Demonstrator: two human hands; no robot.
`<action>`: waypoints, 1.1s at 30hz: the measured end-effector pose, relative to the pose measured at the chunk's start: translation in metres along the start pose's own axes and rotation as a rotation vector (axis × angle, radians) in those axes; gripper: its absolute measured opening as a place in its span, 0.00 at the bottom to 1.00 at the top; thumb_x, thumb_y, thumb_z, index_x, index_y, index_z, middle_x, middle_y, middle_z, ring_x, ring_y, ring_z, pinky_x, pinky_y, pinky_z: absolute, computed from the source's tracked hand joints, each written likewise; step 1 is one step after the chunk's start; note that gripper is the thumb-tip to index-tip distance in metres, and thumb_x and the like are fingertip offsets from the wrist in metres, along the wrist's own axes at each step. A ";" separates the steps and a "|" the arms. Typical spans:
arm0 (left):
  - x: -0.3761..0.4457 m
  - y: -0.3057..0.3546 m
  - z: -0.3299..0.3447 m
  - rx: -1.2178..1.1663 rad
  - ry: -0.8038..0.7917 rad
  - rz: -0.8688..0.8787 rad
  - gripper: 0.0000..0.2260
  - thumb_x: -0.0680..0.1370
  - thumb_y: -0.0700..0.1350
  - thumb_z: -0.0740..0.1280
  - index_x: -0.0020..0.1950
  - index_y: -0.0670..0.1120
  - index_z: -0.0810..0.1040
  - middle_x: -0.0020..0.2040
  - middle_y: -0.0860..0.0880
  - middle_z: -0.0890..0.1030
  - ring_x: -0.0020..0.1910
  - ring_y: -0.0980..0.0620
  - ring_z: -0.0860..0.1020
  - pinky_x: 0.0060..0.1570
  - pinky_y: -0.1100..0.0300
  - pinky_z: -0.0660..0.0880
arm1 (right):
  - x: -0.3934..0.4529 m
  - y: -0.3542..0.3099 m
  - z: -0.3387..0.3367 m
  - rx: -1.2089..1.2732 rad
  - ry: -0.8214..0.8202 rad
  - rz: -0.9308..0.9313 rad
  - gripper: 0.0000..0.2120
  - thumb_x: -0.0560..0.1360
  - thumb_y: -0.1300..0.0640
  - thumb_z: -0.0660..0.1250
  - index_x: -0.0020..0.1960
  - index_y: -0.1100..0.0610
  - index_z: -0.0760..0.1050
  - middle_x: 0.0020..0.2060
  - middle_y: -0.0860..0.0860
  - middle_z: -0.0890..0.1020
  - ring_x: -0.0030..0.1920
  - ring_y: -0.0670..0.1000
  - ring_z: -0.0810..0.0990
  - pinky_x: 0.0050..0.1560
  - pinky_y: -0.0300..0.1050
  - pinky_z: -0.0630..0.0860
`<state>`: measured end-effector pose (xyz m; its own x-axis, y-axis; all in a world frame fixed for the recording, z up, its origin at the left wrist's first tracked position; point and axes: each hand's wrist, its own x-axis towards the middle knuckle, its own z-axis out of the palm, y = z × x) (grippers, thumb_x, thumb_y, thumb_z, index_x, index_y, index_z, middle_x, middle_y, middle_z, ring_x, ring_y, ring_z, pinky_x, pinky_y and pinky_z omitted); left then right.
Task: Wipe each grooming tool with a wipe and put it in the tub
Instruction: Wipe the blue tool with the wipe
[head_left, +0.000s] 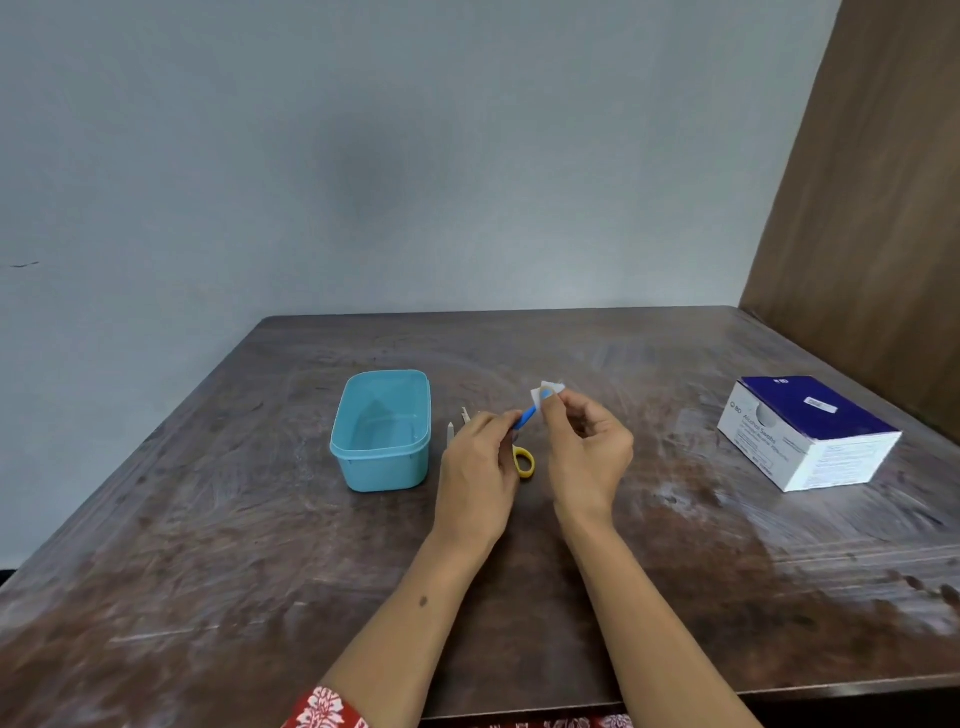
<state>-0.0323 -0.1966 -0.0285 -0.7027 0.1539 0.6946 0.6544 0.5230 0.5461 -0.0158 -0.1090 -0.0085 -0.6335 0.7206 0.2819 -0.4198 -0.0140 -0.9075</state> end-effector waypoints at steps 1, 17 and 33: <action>0.000 0.000 0.000 0.004 -0.005 -0.002 0.13 0.74 0.33 0.65 0.58 0.41 0.79 0.48 0.45 0.81 0.45 0.49 0.80 0.48 0.53 0.77 | 0.000 0.000 0.000 0.004 0.009 -0.002 0.05 0.70 0.61 0.73 0.39 0.52 0.82 0.32 0.47 0.83 0.35 0.42 0.81 0.39 0.34 0.76; -0.002 0.001 -0.003 0.044 -0.041 -0.051 0.16 0.75 0.33 0.64 0.62 0.42 0.77 0.51 0.45 0.81 0.49 0.50 0.78 0.51 0.57 0.77 | 0.002 0.002 -0.002 -0.042 -0.022 0.032 0.05 0.70 0.60 0.73 0.41 0.51 0.82 0.34 0.48 0.84 0.36 0.44 0.82 0.42 0.39 0.79; 0.000 -0.006 -0.002 0.080 -0.052 -0.040 0.17 0.74 0.32 0.64 0.61 0.43 0.77 0.49 0.45 0.80 0.47 0.49 0.78 0.49 0.51 0.77 | 0.003 0.005 -0.001 -0.054 -0.045 0.042 0.04 0.71 0.61 0.72 0.41 0.52 0.82 0.34 0.50 0.84 0.36 0.45 0.81 0.41 0.39 0.77</action>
<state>-0.0357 -0.2019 -0.0308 -0.7426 0.1735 0.6469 0.6025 0.5947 0.5322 -0.0193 -0.1064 -0.0129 -0.6788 0.6882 0.2560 -0.3572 -0.0048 -0.9340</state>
